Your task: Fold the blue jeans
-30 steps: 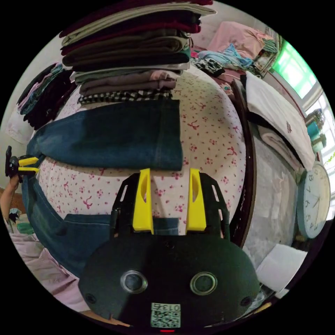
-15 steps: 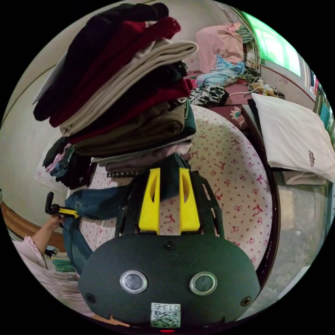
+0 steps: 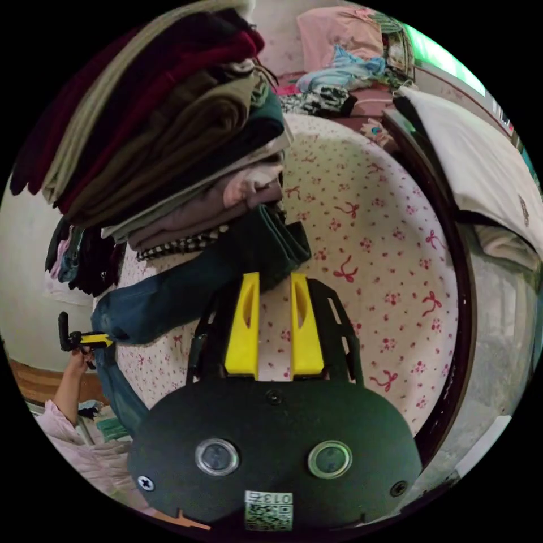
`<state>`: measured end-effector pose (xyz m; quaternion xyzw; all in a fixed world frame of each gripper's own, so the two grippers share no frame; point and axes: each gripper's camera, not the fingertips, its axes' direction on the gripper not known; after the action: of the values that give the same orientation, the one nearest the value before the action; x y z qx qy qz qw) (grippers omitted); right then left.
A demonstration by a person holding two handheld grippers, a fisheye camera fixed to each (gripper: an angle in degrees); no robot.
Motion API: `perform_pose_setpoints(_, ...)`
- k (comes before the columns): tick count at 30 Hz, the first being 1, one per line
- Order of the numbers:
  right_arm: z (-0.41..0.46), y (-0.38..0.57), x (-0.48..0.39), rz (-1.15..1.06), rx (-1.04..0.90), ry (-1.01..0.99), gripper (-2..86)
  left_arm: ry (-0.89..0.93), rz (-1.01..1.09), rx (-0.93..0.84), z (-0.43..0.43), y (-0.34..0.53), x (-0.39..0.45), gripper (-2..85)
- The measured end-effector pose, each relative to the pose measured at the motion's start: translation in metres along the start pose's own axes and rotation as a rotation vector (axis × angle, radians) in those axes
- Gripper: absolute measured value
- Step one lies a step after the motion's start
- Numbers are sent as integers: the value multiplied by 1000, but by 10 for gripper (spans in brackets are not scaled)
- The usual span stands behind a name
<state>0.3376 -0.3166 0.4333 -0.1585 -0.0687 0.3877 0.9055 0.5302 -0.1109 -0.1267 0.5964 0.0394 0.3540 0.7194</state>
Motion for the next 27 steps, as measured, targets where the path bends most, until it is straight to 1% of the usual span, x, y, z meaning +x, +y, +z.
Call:
perform_pose_setpoints(2,-3,-3,-5,5,2,-18,48,-15,31,1,-4,0,6,7)
perform_pose_setpoints(4,-36,2,-12,-28,105,-45,36,-21,86,12,-12,2,15,7)
perform_pose_setpoints(5,-47,4,-13,-39,125,-44,34,-25,135,25,-20,4,25,8)
perform_pose_setpoints(7,-101,21,-12,-95,231,-65,29,-44,233,45,-31,11,44,8)
perform_pose_setpoints(9,-138,39,-2,-112,280,-95,28,-62,320,48,-35,20,63,9)
perform_pose_setpoints(11,-156,62,15,-110,284,-130,28,-35,375,47,-26,32,80,11)
perform_pose_setpoints(13,-144,96,44,-32,214,-100,33,39,351,33,-3,37,81,14)
perform_pose_setpoints(14,-136,105,53,2,195,-92,35,79,336,-12,18,38,81,15)
perform_pose_setpoints(16,-93,142,85,160,84,-80,52,49,357,-96,49,39,85,19)
perform_pose_setpoints(18,-66,164,95,224,22,-36,69,13,338,-134,67,39,86,24)
perform_pose_setpoints(21,-70,180,96,260,88,-5,89,50,321,-82,53,44,82,34)
perform_pose_setpoints(23,-86,176,87,224,139,80,93,59,329,14,19,49,74,41)
perform_pose_setpoints(25,-97,159,70,134,167,158,96,-3,259,98,-6,49,58,46)
perform_pose_setpoints(27,-91,137,54,58,156,178,99,-105,167,130,-20,44,36,50)
